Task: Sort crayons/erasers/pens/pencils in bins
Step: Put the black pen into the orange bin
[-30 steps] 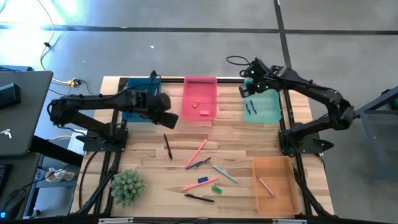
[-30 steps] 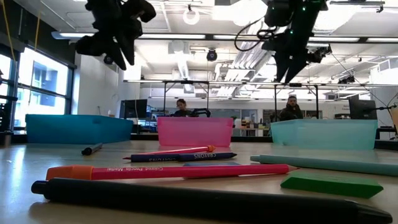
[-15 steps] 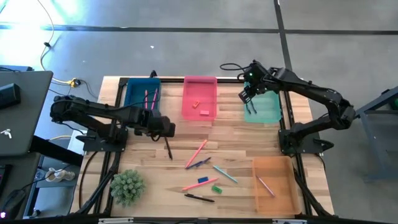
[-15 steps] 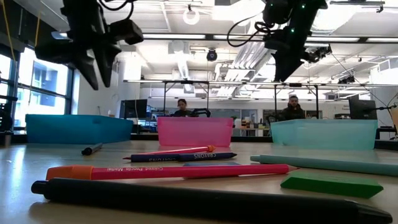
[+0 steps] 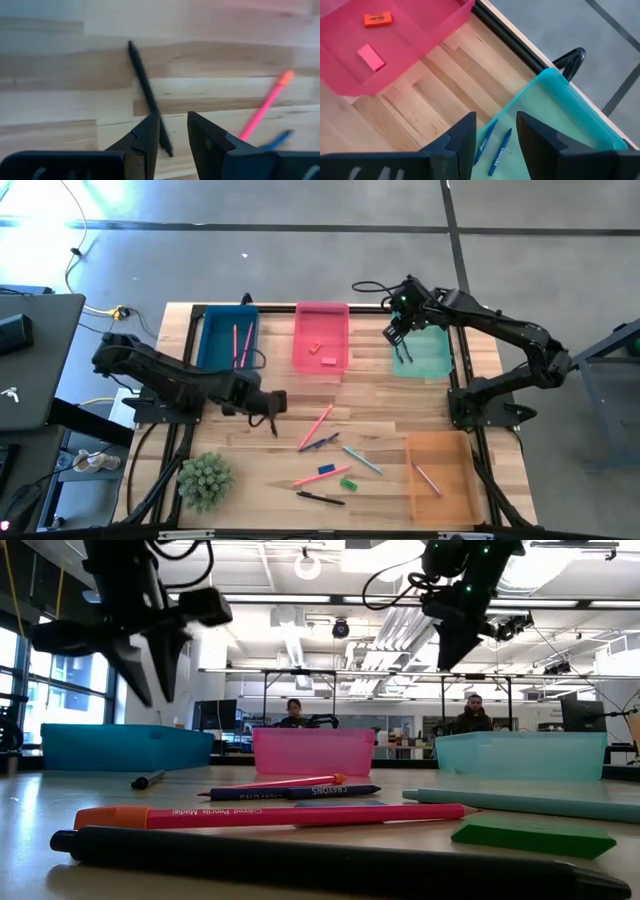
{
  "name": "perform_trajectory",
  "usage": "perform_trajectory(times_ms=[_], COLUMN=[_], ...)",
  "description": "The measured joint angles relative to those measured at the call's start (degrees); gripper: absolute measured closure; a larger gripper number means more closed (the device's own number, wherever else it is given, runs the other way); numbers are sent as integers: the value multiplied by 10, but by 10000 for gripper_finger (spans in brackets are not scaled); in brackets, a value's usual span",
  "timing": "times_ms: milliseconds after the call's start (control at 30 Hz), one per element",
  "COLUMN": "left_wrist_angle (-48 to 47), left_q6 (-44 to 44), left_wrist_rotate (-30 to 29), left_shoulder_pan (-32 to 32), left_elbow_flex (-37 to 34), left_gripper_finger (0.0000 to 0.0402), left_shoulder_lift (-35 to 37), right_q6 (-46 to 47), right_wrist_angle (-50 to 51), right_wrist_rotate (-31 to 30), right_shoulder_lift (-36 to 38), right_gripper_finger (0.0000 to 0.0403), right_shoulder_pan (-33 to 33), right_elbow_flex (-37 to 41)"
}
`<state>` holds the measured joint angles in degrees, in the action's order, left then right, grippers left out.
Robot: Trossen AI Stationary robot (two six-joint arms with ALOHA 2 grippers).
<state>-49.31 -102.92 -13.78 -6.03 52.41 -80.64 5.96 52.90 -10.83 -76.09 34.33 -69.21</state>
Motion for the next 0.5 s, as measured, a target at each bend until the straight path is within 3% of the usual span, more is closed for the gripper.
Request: perform_trajectory(times_ms=[200,500], left_wrist_angle=[4,59], left_q6=[-96,-111], left_wrist_rotate=[20,44], left_shoulder_pan=[-19,-26], left_elbow_flex=[0,0], left_gripper_finger=[311,283], left_shoulder_lift=[-54,-89], right_q6=[0,-11], right_wrist_angle=[-1,0], right_wrist_rotate=[2,2], right_shoulder_lift=[0,0], right_gripper_finger=[269,269], right_shoulder_pan=[0,0], right_elbow_flex=[0,0])
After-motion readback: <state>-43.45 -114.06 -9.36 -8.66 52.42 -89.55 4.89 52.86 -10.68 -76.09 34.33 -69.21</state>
